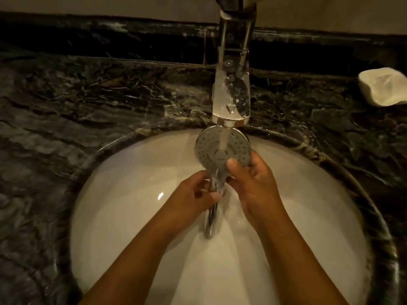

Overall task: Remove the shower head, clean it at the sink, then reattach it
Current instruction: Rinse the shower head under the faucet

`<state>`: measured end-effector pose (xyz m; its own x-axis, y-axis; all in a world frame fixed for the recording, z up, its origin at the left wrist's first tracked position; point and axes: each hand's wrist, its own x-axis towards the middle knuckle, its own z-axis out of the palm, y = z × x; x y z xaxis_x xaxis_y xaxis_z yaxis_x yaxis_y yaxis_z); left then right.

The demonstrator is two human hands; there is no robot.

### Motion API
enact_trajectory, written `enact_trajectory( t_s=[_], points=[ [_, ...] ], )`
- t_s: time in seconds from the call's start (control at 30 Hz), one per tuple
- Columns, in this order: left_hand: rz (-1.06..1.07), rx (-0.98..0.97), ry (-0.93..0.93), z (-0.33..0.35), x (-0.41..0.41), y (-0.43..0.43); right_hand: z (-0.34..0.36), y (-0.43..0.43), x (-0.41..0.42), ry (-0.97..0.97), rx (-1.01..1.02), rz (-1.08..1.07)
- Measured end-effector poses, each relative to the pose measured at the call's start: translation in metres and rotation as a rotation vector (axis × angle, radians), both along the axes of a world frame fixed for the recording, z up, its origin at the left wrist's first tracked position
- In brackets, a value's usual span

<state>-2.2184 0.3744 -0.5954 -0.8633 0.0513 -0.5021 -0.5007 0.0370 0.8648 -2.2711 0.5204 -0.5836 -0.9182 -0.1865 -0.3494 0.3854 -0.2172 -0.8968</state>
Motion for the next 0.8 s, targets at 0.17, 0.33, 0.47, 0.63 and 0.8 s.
enact_trajectory(
  t_s=[0.17, 0.33, 0.47, 0.63, 0.8],
  points=[
    [-0.037, -0.159, 0.015, -0.006, 0.001, 0.007, 0.007, -0.003, -0.004, 0.114, 0.011, 0.023],
    [-0.075, -0.247, 0.003, -0.006, -0.002, 0.008, 0.009, -0.001, -0.006, 0.126, -0.070, 0.028],
    [-0.071, -0.241, -0.003, -0.006, -0.003, 0.007, 0.010, -0.002, -0.005, 0.116, -0.127, 0.029],
    [-0.064, -0.205, -0.003, -0.003, -0.003, 0.006, 0.011, -0.002, -0.004, 0.090, -0.142, 0.041],
    [-0.054, -0.096, -0.017, 0.004, -0.003, 0.006, 0.009, 0.000, -0.004, 0.094, -0.066, 0.028]
  ],
)
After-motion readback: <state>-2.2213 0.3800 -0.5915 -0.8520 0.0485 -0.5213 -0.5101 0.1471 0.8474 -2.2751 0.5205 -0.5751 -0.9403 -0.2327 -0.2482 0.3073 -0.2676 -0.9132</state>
